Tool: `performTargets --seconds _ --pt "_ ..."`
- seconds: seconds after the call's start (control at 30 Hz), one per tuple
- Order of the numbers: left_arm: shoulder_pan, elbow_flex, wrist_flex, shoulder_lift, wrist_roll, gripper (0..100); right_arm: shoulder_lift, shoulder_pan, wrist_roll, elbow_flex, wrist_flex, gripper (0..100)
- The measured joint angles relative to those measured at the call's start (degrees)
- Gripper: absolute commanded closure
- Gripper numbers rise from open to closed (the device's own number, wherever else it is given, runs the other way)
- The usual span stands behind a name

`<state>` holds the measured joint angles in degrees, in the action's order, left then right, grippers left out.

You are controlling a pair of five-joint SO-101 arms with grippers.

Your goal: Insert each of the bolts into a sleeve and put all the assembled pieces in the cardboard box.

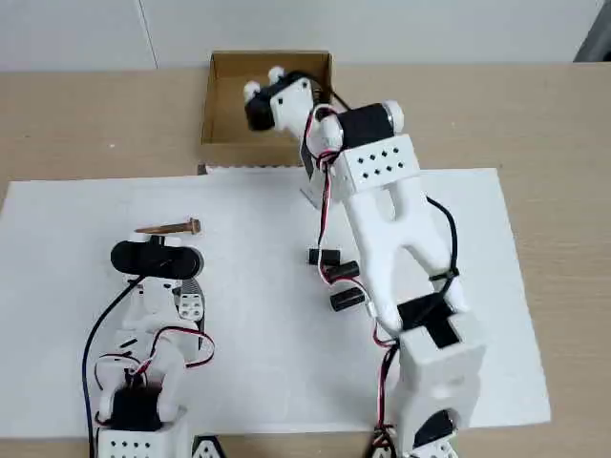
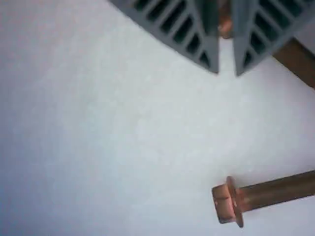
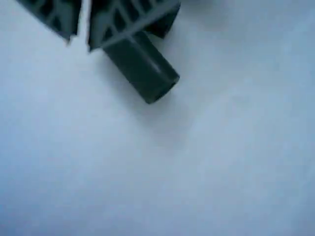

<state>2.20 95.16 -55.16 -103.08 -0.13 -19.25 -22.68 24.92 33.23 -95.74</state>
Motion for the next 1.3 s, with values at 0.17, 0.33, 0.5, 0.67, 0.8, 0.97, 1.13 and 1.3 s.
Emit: performTargets --seconds 0.17,0.33,0.5,0.67,0.8,0.97,1.13,1.3 --pt "0.1 0.0 0.0 0.0 0.1 99 10.1 0.0 4.2 -12.8 0.0 98.9" --pt "0.1 0.0 0.0 0.0 0.1 99 20.0 -0.1 7.9 -26.2 0.0 90.1" --pt "0.1 0.0 0.0 0.0 0.1 99 27.4 -0.1 13.2 -38.2 0.0 87.2" --pt "0.1 0.0 0.0 0.0 0.1 99 30.5 -0.1 17.5 -47.8 2.7 86.9" --pt "0.1 0.0 0.0 0.0 0.1 99 30.6 -0.1 19.3 -52.4 6.6 86.9" --pt "0.1 0.0 0.0 0.0 0.1 99 30.7 -3.1 20.4 -56.4 10.6 86.8" --pt "0.1 0.0 0.0 0.0 0.1 99 30.7 -4.7 20.4 -59.5 14.1 86.8" --pt "0.1 0.0 0.0 0.0 0.1 99 30.7 -4.7 20.4 -62.2 16.7 86.8"
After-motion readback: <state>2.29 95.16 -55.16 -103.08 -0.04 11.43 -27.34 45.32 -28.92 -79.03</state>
